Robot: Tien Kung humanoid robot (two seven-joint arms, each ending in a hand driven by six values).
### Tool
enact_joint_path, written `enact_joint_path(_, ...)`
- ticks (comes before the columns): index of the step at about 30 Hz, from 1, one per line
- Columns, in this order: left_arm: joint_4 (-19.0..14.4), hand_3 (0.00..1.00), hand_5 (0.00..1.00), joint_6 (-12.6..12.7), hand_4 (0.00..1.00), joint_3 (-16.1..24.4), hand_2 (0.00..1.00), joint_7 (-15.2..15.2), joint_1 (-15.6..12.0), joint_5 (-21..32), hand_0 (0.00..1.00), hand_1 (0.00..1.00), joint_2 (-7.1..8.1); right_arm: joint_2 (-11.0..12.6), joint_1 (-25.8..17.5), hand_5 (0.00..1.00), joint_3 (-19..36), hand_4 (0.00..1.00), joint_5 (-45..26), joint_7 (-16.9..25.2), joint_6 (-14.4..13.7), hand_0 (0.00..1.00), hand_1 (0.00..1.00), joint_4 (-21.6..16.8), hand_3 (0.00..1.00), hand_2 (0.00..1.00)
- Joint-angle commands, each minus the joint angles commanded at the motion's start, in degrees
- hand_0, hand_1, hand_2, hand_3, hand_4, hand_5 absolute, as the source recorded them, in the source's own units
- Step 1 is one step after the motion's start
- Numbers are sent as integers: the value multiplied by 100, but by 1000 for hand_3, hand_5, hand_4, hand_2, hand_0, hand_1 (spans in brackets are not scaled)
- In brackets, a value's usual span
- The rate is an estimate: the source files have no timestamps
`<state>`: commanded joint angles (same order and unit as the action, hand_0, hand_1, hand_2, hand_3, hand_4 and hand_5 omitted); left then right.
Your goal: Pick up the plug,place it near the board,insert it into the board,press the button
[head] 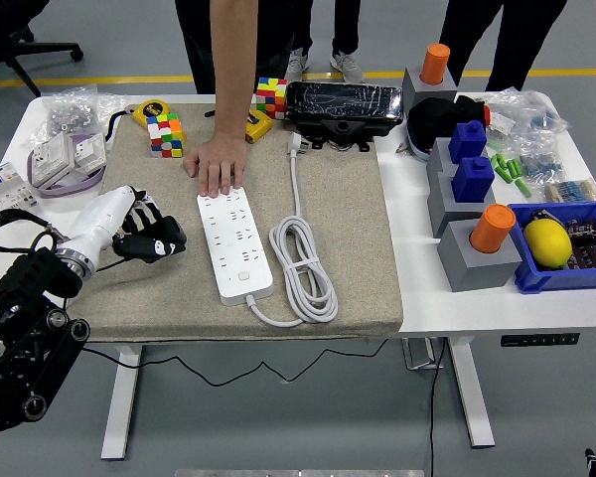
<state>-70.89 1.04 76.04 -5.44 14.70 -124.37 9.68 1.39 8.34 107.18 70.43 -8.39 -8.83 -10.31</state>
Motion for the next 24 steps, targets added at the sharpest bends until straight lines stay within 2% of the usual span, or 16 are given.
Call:
enact_joint_path(3,-233,475,2,-35,845,-39,421,-60,22,-42,322,334,70,-1,-6,998,9,998,8,-2,-5,810,768,0,796,762)
enact_joint_path(4,-324,482,2,-50,806,-55,429,-80,36,-58,324,350,94,0,-7,998,13,998,13,-5,-6,810,768,0,796,762)
enact_joint_path(9,-771,482,2,-117,806,-138,429,-153,98,-128,324,350,182,8,8,998,21,998,15,-2,-16,810,768,0,796,762)
enact_joint_path(11,-1048,483,2,-154,804,-274,425,-174,141,-116,323,355,248,10,22,998,25,998,19,3,-22,810,768,0,796,762)
enact_joint_path(15,-1352,483,2,-163,804,-465,425,-184,214,-119,323,355,308,10,29,998,22,998,10,6,-26,810,768,0,796,762)
enact_joint_path(18,-1410,486,2,-169,789,-518,428,-192,254,-152,321,354,298,15,34,998,42,998,30,7,-31,809,768,0,796,762)
enact_joint_path(24,-1277,488,2,-130,782,-528,435,-168,233,-138,322,356,277,16,30,998,16,998,9,3,-24,809,768,0,796,762)
